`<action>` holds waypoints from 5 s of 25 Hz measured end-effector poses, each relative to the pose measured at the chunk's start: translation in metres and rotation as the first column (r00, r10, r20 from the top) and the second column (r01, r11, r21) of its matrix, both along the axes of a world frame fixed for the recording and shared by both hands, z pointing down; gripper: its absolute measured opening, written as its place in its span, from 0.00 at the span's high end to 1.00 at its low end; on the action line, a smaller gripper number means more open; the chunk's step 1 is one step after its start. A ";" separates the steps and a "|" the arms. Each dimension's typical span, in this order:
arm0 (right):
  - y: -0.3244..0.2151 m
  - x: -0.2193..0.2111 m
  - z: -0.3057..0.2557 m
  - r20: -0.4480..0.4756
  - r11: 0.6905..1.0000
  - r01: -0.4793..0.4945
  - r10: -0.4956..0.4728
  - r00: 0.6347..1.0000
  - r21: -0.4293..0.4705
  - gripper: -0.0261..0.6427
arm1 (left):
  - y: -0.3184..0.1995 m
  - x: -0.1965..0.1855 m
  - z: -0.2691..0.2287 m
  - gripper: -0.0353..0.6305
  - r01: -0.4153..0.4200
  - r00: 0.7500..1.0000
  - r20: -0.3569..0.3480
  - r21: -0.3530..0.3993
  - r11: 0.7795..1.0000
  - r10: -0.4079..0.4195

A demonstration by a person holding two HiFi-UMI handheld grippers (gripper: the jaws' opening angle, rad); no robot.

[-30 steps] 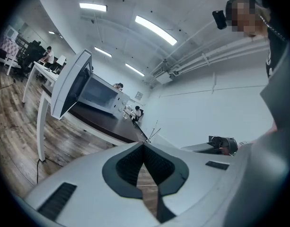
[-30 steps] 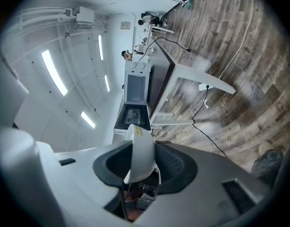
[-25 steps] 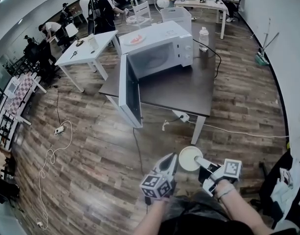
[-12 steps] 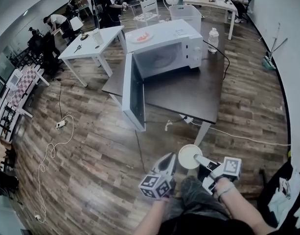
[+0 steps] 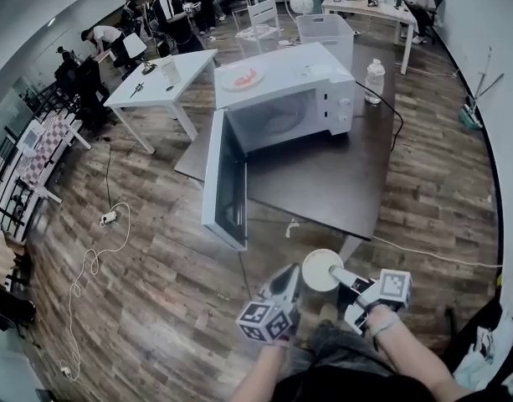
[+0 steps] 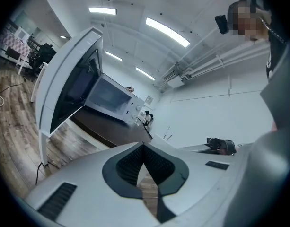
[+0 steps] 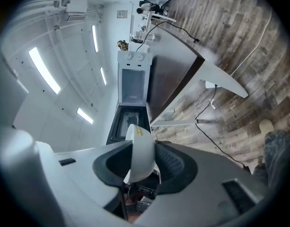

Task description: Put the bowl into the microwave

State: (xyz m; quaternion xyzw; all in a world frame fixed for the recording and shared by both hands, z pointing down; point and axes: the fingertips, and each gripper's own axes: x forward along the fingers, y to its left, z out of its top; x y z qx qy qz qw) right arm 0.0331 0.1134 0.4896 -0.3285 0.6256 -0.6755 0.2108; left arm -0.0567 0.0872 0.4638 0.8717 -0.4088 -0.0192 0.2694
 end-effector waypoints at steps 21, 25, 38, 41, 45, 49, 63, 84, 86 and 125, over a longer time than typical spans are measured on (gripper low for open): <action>-0.085 0.047 0.011 0.032 1.000 0.019 -0.018 0.999 -0.017 0.76 | -0.088 0.046 -0.003 0.94 0.034 0.999 0.042 0.010 0.999 -0.035; -0.093 0.050 0.011 0.045 1.000 0.019 -0.018 0.999 -0.023 0.76 | -0.091 0.048 0.000 0.94 0.036 0.998 0.049 -0.003 0.999 -0.036; -0.151 0.063 0.016 -0.048 1.000 0.016 -0.017 0.999 -0.008 0.76 | -0.149 0.060 0.012 0.94 0.042 0.997 0.059 -0.013 0.999 -0.041; -0.172 0.063 0.014 -0.091 1.000 0.025 -0.024 0.996 0.013 0.76 | -0.169 0.059 0.014 0.94 0.056 0.997 0.050 -0.014 0.998 -0.055; -0.202 0.059 0.010 -0.136 0.998 0.043 -0.036 0.990 0.051 0.76 | -0.192 0.054 0.016 0.95 0.073 0.997 0.039 -0.018 0.997 -0.072; -0.235 0.051 0.005 -0.174 0.994 0.066 -0.050 0.983 0.090 0.76 | -0.218 0.046 0.019 0.95 0.100 0.994 0.034 -0.018 0.995 -0.099; -0.315 0.031 0.007 -0.295 0.987 0.102 -0.062 0.954 0.122 0.76 | -0.285 0.022 0.030 0.95 0.188 0.982 0.023 -0.045 0.981 -0.187; -0.417 0.003 -0.005 -0.197 0.975 0.052 -0.009 0.980 0.217 0.76 | -0.365 0.016 0.042 0.94 0.219 0.970 0.103 0.011 0.976 -0.219; -0.424 0.001 -0.007 -0.201 0.974 0.050 -0.004 0.980 0.222 0.76 | -0.371 0.016 0.040 0.94 0.223 0.962 0.154 0.036 0.974 -0.226; -0.522 -0.015 -0.002 -0.399 0.973 0.036 0.060 0.915 0.229 0.75 | -0.440 0.013 0.022 0.94 0.204 0.960 0.179 0.083 0.975 -0.216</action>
